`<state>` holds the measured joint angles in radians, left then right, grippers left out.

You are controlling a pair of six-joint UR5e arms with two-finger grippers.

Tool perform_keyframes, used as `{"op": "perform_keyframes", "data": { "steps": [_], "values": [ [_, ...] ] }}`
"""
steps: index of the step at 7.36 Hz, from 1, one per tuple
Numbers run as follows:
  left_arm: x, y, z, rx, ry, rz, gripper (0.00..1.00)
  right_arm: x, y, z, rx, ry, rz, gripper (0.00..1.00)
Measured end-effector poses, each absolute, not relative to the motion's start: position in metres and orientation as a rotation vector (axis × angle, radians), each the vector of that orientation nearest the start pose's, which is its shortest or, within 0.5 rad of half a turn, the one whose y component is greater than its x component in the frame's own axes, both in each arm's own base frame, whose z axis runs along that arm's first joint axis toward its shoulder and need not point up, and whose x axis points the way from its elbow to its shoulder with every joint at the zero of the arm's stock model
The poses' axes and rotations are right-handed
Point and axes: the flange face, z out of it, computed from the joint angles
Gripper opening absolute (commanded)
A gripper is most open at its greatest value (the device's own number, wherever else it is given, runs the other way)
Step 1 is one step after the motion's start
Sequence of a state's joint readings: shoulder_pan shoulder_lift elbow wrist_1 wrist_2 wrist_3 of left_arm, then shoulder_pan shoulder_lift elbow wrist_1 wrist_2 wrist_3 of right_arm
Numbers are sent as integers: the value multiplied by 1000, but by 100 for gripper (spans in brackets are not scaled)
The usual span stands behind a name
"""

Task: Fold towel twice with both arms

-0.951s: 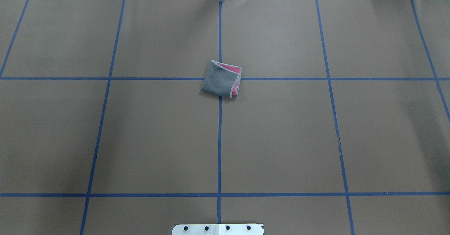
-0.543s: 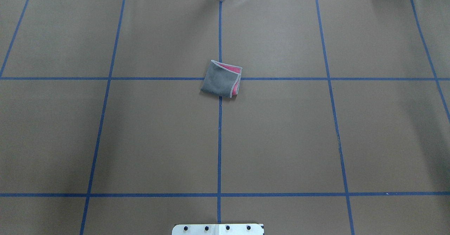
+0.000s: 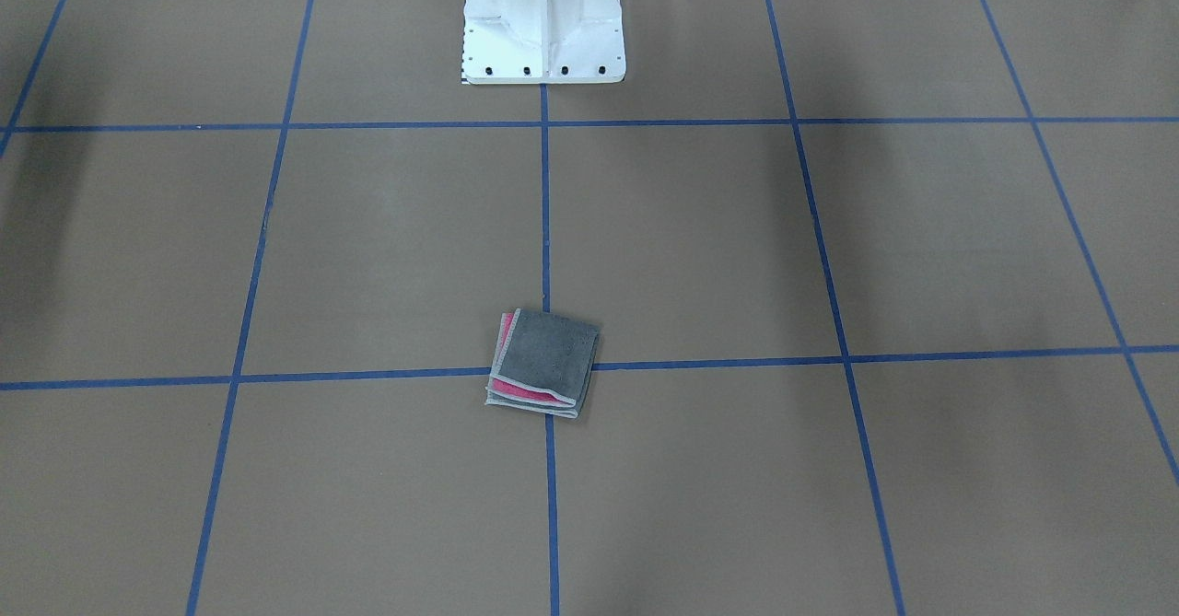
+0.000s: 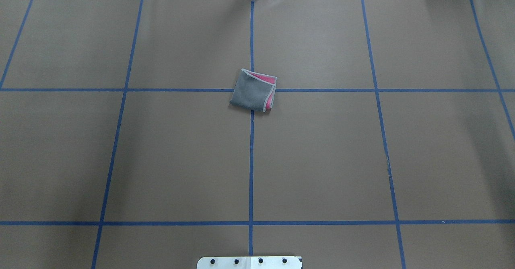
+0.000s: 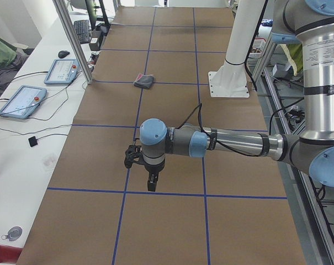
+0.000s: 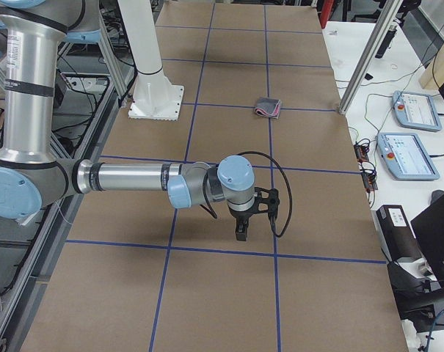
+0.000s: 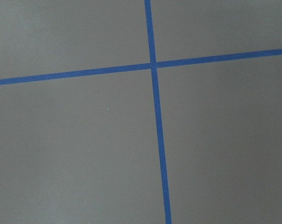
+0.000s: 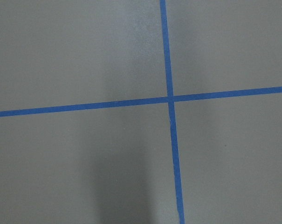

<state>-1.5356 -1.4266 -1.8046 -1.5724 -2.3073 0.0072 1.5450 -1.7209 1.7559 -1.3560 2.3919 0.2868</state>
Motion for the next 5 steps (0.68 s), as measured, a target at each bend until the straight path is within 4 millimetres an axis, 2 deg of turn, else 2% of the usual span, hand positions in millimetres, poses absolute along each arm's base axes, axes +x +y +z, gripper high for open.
{"op": "perform_keyframes", "data": {
  "steps": [5],
  "values": [
    [-51,-439,612,76,737,69,99,49,-445,609,110,-837,143,100]
  ]
}}
